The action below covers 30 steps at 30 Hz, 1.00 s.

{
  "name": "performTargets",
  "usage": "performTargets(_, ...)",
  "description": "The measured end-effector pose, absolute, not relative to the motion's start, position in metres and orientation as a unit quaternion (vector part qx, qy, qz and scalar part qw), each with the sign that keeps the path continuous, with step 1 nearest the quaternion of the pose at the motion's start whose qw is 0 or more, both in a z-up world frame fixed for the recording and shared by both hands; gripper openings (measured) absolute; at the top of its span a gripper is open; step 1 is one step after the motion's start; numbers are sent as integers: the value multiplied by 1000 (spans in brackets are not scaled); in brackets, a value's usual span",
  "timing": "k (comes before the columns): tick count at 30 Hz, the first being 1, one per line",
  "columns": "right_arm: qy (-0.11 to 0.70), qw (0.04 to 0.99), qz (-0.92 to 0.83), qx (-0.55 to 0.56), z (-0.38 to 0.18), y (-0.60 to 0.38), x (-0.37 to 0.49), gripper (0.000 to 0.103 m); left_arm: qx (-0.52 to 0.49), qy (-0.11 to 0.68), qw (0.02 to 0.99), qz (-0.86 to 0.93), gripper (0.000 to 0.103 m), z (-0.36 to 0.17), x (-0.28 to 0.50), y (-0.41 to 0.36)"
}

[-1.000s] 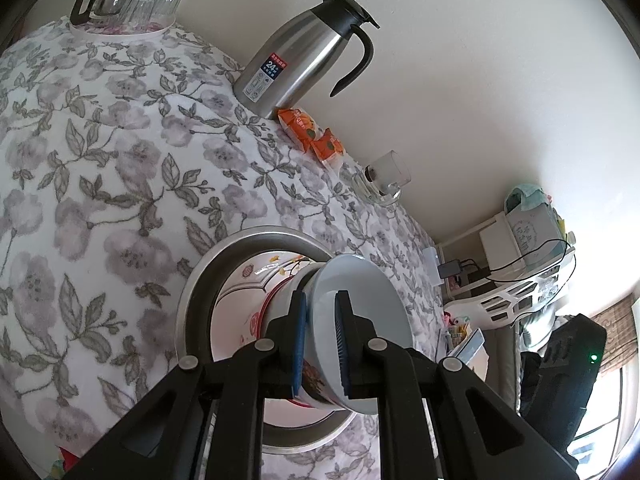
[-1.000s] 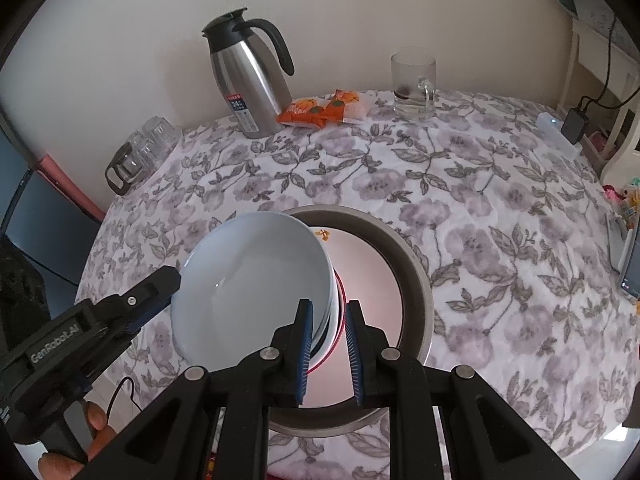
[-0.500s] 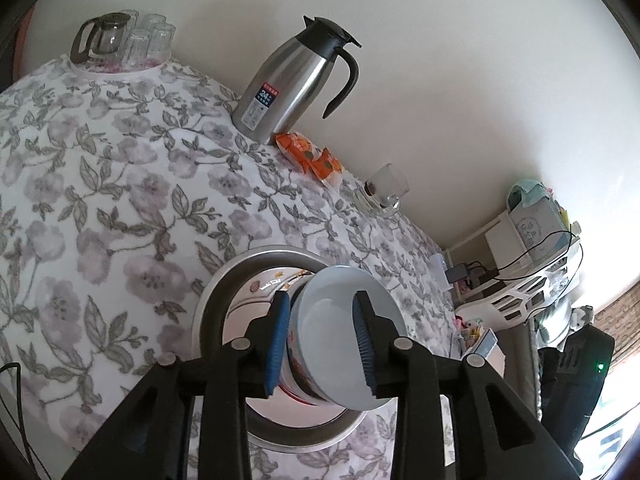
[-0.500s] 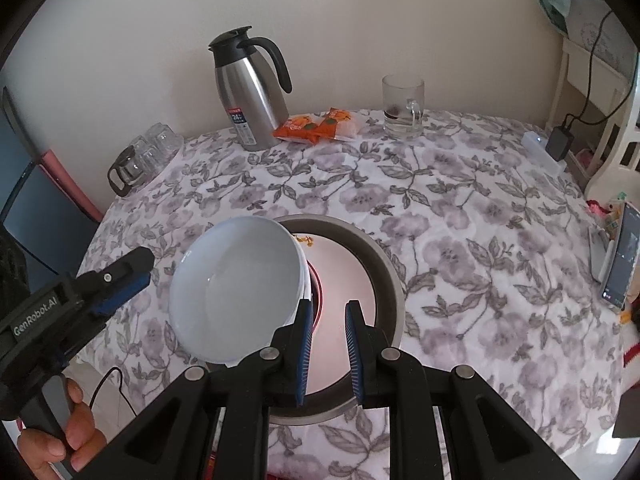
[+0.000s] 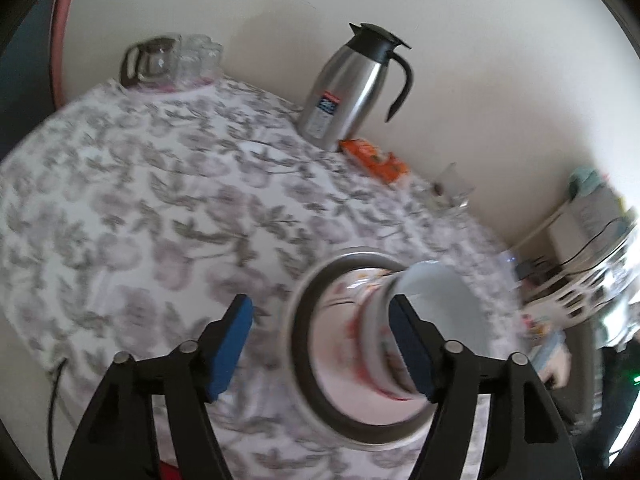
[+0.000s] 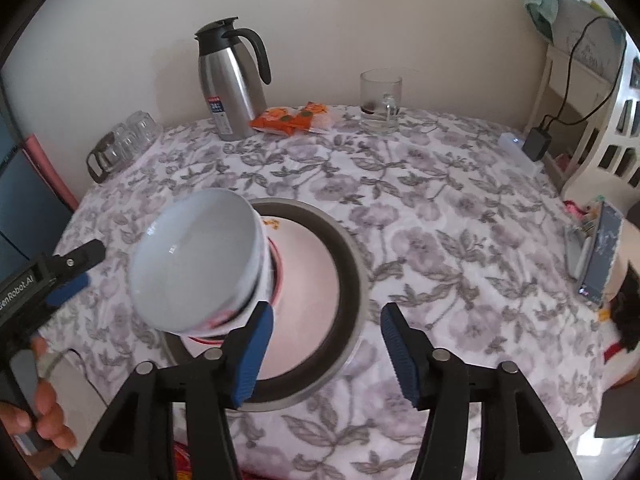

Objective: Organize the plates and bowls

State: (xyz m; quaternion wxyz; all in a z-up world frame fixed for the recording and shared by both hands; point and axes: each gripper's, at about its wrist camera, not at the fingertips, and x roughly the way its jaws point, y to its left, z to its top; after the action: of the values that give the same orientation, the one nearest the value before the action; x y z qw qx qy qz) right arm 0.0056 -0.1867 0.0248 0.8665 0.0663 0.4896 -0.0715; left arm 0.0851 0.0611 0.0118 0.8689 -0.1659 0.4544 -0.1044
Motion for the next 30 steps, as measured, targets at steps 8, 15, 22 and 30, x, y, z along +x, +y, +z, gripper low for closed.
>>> performTargets(8, 466, 877, -115, -14, 38, -196, -7, 72, -85, 454, 884, -75, 88, 3, 74, 59)
performTargets(15, 461, 876, -136, -49, 30, -198, -22, 74, -39, 447, 891, -65, 96, 0, 63, 50)
performTargets(22, 482, 870, -104, 17, 1, -193, -33, 83, -33, 440, 895, -70, 97, 6, 52, 55)
performTargets(30, 485, 868, -94, 41, -5, -181, -39, 103, -14, 451, 890, -60, 97, 1, 46, 69)
